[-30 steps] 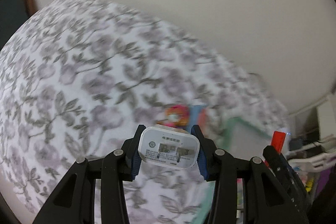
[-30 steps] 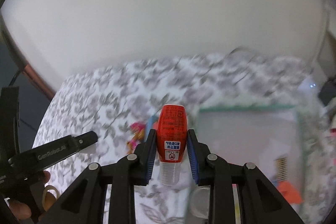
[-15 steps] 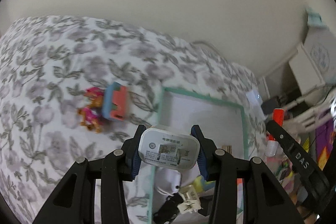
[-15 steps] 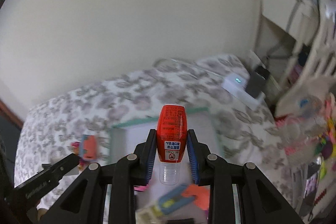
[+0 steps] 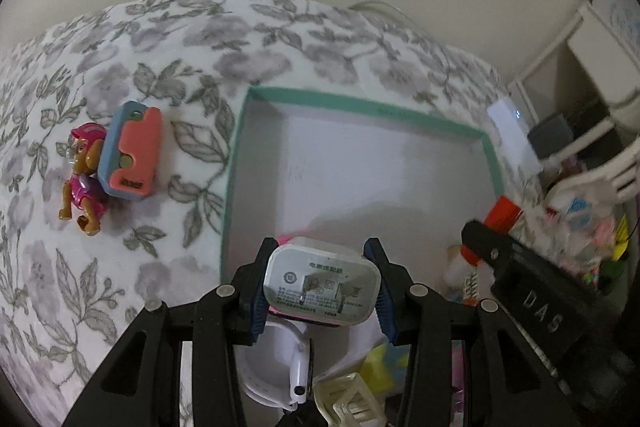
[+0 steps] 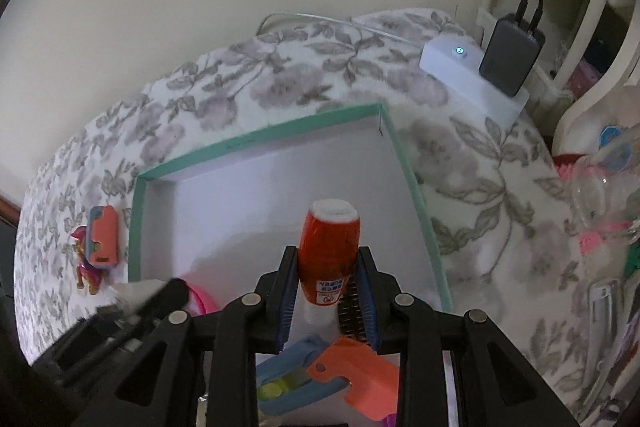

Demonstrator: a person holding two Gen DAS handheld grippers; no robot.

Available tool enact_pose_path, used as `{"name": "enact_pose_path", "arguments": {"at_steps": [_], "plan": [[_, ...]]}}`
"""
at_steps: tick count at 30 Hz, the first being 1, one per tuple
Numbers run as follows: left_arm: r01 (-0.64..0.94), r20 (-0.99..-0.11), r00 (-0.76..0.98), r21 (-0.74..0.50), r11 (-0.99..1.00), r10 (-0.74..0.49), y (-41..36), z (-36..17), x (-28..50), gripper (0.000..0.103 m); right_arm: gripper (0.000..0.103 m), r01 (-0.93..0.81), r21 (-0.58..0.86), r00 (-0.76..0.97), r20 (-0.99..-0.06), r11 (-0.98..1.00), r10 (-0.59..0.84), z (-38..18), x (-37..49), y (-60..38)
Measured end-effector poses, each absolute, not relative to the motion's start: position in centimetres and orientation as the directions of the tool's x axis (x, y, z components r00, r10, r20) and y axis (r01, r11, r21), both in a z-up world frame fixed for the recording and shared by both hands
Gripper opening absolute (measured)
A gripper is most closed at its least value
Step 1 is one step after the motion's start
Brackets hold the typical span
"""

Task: Organize rigid objects
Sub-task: 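Carry the bottle and plug adapter into the tray and open both tools, then move both tools back over the pink dog figure and blue-orange block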

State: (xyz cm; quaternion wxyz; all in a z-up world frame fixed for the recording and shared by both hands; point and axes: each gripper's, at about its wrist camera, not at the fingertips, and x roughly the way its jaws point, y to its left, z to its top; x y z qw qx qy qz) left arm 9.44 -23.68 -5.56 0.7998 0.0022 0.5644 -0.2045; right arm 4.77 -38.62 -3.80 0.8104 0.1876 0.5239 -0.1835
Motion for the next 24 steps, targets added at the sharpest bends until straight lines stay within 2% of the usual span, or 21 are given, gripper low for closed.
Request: {"name": "enact_pose_path", "arguments": {"at_steps": [12,20,24], "plan": [[0.371,-0.907,0.284,-0.195,0.908,-0.31,-24.4,-5.1,9.3,0.046,0.031,0.507,0.131,0.41,-0.906,0.852,-0.104,-2.7,4.3,-39.0],[0.364,-0.886,0.338,-0.189,0.912,-0.318,-23.3,-1.9,9.9,0.049,0.031,0.497,0.127,0.468,-0.872,0.858,-0.142,0.6,4.2,-38.6],[0.337,-0.867,0.381,-0.194,0.922,-0.321,-21.9,0.4,10.4,0.063,0.034,0.483,0.117,0.518,-0.837,0.868,-0.175,3.2,4.0,-37.8]]}}
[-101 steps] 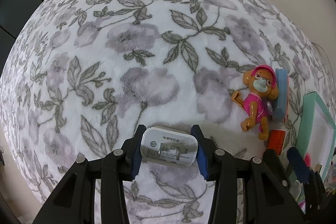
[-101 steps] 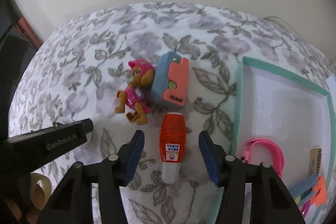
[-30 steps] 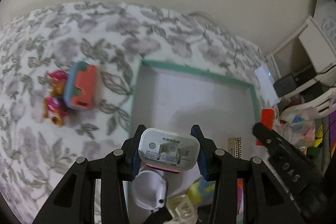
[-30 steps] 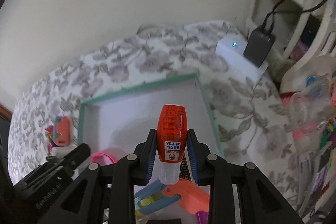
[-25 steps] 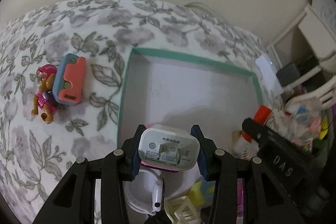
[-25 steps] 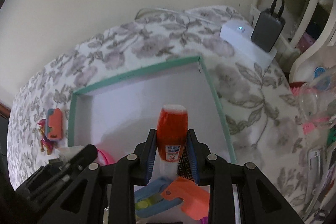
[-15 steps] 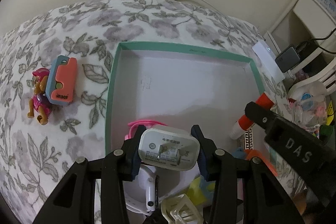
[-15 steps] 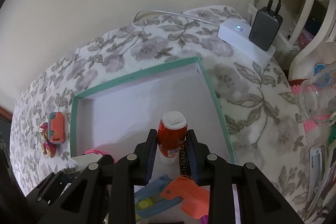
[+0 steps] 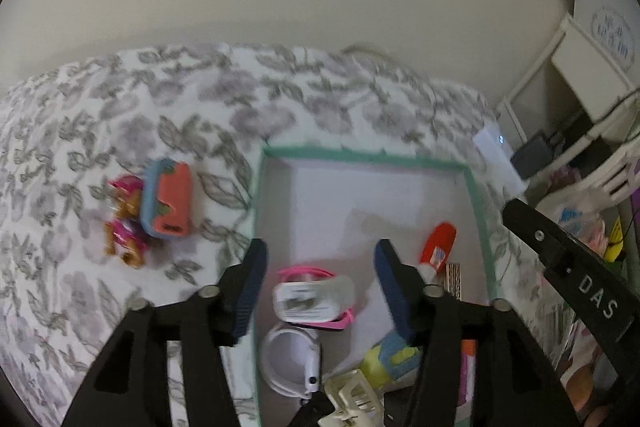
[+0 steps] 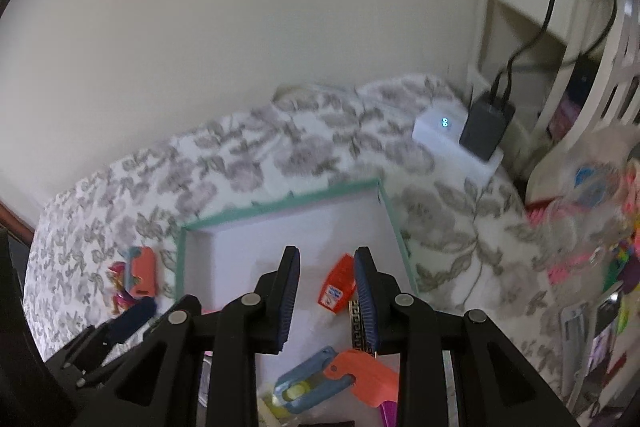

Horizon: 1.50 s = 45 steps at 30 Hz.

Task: Organize rigid objects
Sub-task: 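Move both tools back over the pink dog figure and blue-orange block, then grasp the blue-and-orange block with the right tool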

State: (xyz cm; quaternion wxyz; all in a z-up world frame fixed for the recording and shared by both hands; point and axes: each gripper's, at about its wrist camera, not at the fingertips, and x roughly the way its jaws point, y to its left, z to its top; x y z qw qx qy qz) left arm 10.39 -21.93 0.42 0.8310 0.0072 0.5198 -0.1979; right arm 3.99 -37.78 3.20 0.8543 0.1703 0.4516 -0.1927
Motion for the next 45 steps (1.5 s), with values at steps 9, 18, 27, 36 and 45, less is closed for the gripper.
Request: {"name": "enact_pose_path", "arguments": {"at_steps": [9,18,27,36,45], "plan": [[0.224,-0.863,0.477,-0.068,0.972,-0.17,-18.0,3.6,11.9,0.084,0.074,0.488,0.083,0.555,-0.798,0.869,-0.235,6.3,3.8,-36.3],[0.09,-0.849,0.52,-0.054,0.994,-0.094,-12.9,4.2,13.6,0.093,0.095,0.426,0.053,0.556,-0.803,0.903,-0.215,5.9,5.1,-33.6],[-0.024,-0.853,0.522,-0.029,0.999,-0.012,-7.4,4.2,14.8,0.103,0.102,0.342,0.072,0.569,-0.809,0.937,-0.145,5.2,6.9,-29.6],[-0.191,-0.863,0.503,-0.049,0.98,0.055,0.8,4.0,15.8,0.103,0.102,0.216,0.118,0.589,-0.808,0.969,-0.033,4.0,8.9,-24.4],[-0.23,-0.899,0.433,-0.043,0.972,0.062,4.2,1.6,16.9,0.103,0.102,0.155,0.132,0.553,-0.833,0.979,0.025,0.7,11.3,-19.9]]}}
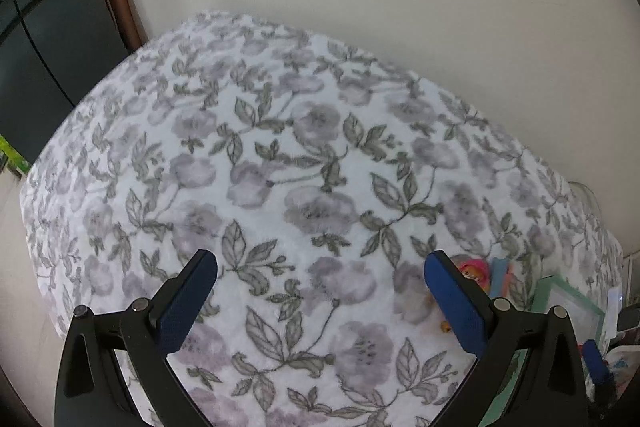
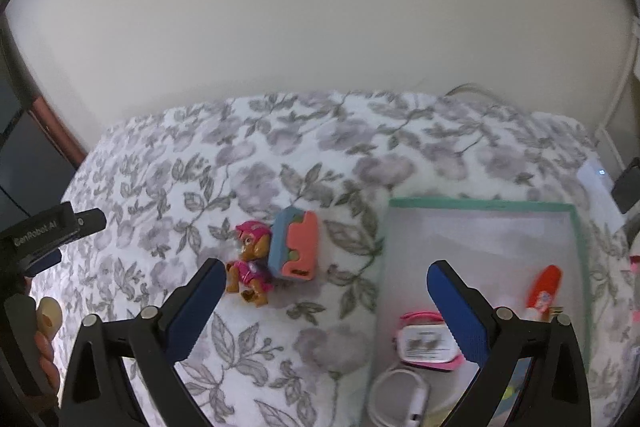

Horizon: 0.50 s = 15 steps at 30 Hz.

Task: Organize rigid objects
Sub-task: 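Grasp the blue-and-orange block with the right tool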

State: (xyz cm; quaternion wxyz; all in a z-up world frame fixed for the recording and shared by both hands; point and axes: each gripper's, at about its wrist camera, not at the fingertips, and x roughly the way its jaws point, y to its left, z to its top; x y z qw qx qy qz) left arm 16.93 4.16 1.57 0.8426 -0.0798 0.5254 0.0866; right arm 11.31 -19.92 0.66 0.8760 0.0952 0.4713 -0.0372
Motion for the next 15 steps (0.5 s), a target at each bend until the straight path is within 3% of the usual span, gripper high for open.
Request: {"name": "enact_pose_path", "arguments": {"at_steps": [11,15], "plan": [[-0.157,-0.941,0.338,-0.089,0.983,-0.031,1.8,-2.7,18.1,0.103,0.101,0.126,0.039,0.503,-0.864,0.991,-0.03,-2.8,12.7,-17.5],[-0.136,-0.947,0.32,-0.087,0.987,-0.039,1.0,-3.5,18.3,0.103,0.089,0.137,0.062,0.515,-0.857,0.989,-0.018,-3.1,13.0,-17.5]]}}
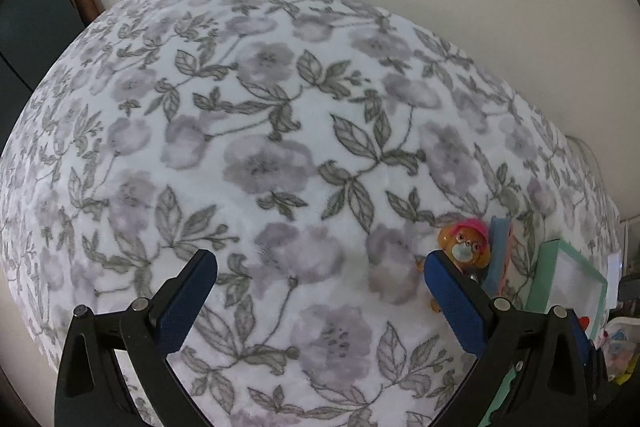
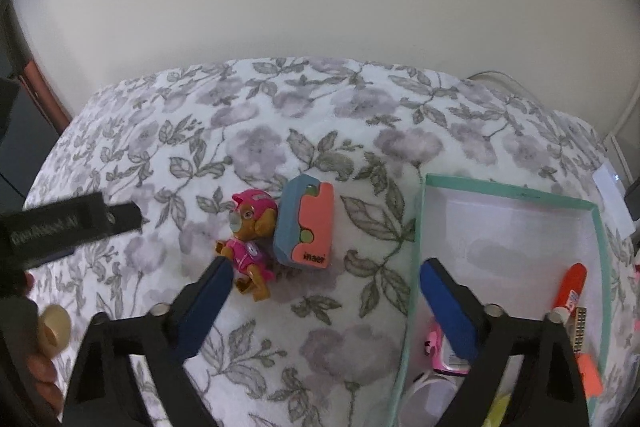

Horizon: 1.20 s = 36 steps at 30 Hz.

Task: Organize rigid objects
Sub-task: 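Grasp the blue-and-orange block with the right tool, then grasp the pink toy dog figure with the left tool while the right tool lifts the block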

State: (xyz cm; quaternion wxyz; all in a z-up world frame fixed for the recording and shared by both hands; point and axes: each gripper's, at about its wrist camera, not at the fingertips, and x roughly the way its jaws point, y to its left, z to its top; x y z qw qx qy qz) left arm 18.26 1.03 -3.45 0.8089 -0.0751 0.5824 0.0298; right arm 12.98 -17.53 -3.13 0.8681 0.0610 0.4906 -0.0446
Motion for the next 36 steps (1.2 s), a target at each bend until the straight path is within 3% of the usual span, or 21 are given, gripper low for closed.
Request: {"name": "enact_pose_path", "arguments": {"at_steps": [10,17,19,36], "plan": [[-0.125,-0.962,0.265,-0.099,0.987,-0.063,0.4,-5.9,18.8,0.103,0.068,0.206,0.267,0.519,-0.846,0.942,0.126,-5.3,14.8,-19.7],[-0.165,-0.961,0.263,-0.134,0.977,-0.087,0.6,-6.8,19.2,0.103,0.063,0.231,0.335,0.497,-0.848,0.914,0.185,-6.9,16.4,-20.2],[-0.172,-0.959,0.266,-0.151,0.973,-0.102,0.7,-6.9,19.2,0.103,0.053,0.229,0.319,0.486,-0.856,0.92,0.176,-7.3,16.8,-19.9],[-0.138,-0.937,0.315,-0.205,0.969,-0.153,-0.7,-6.9,19.4,0.103,0.047,0.216,0.151,0.476,-0.879,0.965,0.031,-7.6,16.1,-19.5]]}}
